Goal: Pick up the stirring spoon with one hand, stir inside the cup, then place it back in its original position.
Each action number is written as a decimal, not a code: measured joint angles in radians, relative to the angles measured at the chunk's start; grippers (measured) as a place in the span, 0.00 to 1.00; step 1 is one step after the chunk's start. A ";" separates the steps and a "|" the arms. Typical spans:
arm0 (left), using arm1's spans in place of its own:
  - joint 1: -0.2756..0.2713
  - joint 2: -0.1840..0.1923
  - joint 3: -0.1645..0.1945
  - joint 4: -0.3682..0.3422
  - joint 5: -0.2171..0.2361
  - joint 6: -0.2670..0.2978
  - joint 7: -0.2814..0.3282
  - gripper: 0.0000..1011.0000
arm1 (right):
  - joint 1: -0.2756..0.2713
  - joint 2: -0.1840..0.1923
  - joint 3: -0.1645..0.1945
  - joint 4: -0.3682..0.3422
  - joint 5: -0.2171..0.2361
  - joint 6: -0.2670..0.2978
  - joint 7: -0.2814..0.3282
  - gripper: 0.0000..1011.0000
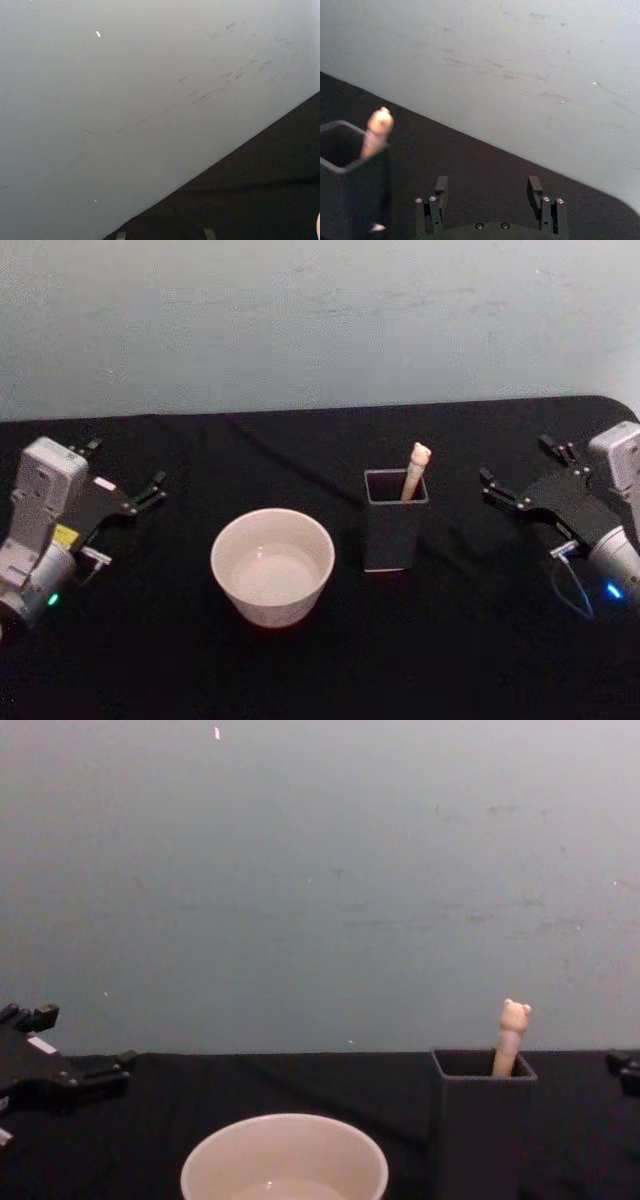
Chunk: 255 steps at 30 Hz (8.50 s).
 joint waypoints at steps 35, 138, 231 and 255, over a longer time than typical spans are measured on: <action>0.000 0.000 0.000 0.000 0.000 0.000 0.000 0.99 | 0.112 -0.158 0.015 0.069 0.225 0.143 0.364 0.99; 0.000 0.000 0.000 0.000 0.000 0.000 0.000 0.99 | 0.166 -0.183 0.076 -0.023 0.156 0.020 0.448 0.21; 0.000 0.000 0.000 0.000 0.000 0.000 0.000 0.99 | 0.256 -0.341 -0.136 0.281 -0.002 -0.217 0.595 0.21; 0.000 0.000 0.000 0.000 0.000 0.000 0.000 0.99 | 0.162 -0.262 -0.166 0.112 0.059 -0.174 0.659 0.21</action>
